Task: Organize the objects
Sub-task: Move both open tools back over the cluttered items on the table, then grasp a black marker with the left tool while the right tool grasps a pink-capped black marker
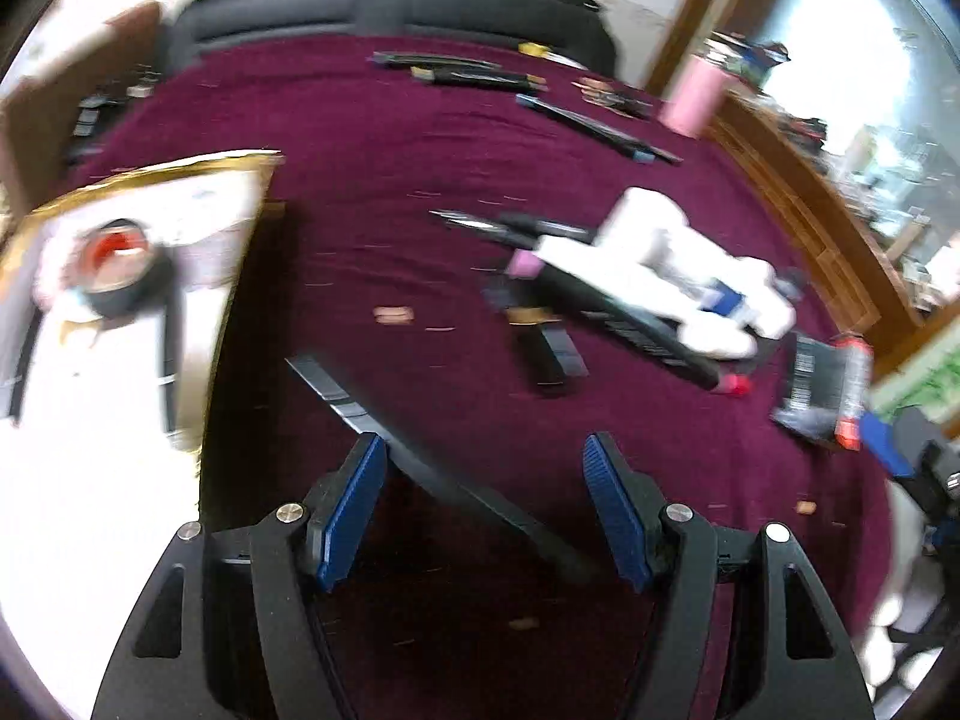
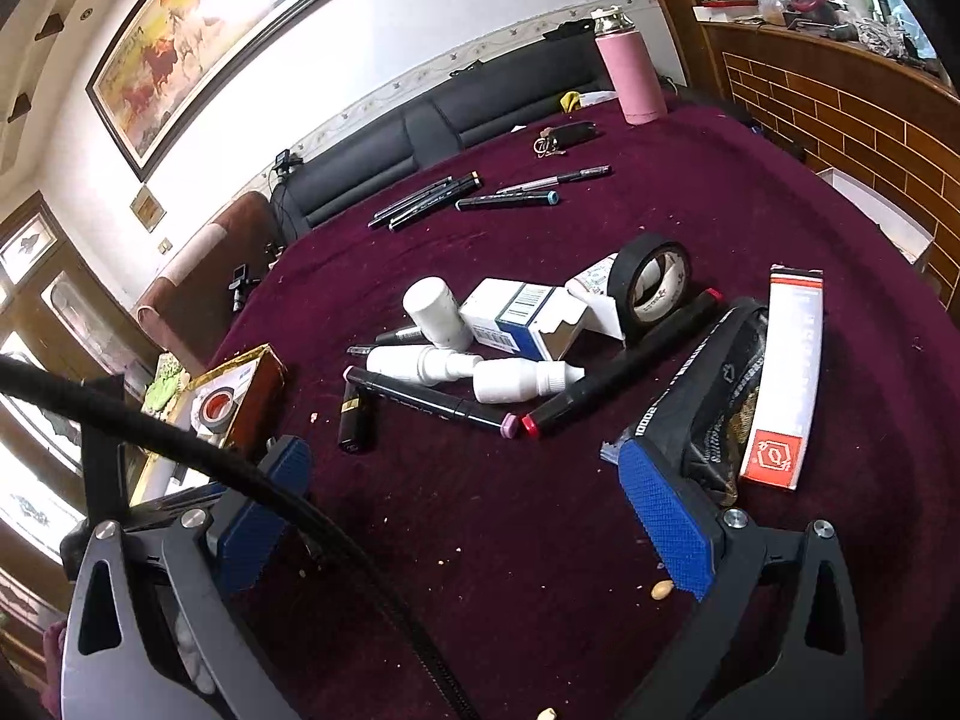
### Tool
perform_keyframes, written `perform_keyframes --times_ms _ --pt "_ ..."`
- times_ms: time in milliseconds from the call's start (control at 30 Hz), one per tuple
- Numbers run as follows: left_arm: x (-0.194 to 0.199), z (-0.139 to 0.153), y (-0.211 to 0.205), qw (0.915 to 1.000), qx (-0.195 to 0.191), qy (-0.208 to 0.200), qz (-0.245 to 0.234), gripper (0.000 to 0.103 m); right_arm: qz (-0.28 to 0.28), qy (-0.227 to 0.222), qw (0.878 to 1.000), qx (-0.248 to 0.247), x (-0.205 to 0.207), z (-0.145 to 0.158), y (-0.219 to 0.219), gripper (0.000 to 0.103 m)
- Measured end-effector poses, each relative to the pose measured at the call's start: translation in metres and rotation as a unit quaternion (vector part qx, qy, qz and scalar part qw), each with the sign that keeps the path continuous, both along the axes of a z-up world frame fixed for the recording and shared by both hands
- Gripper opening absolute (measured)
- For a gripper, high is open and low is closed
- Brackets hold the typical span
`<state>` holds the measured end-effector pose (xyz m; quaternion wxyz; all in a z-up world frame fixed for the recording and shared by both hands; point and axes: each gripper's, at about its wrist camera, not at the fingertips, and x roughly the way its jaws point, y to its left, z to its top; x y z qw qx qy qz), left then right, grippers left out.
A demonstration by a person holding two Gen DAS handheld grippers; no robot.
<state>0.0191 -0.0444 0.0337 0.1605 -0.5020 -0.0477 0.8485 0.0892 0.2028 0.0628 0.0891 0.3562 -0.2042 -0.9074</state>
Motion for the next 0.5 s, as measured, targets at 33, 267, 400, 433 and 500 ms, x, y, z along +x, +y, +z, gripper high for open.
perform_keyframes --times_ms 33,267,400,433,500 --pt "-0.001 -0.001 0.006 1.0000 0.001 -0.001 -0.009 0.062 -0.003 0.000 1.000 0.000 0.000 0.000 0.002 0.103" --pt "0.001 -0.010 0.017 0.9973 -0.053 0.022 -0.046 0.062 -0.005 -0.007 1.000 -0.005 -0.004 -0.005 0.010 0.103" --pt "-0.001 -0.017 0.007 0.9959 -0.080 0.020 -0.038 0.061 -0.004 -0.014 1.000 -0.008 -0.008 -0.011 0.011 0.103" --pt "-0.002 -0.017 0.006 0.9955 -0.089 0.017 -0.029 0.061 -0.003 -0.019 1.000 -0.010 -0.011 -0.014 0.011 0.103" --pt "-0.007 -0.019 0.008 0.9924 -0.120 0.017 -0.021 0.061 0.001 -0.027 1.000 -0.013 -0.013 -0.017 0.008 0.103"
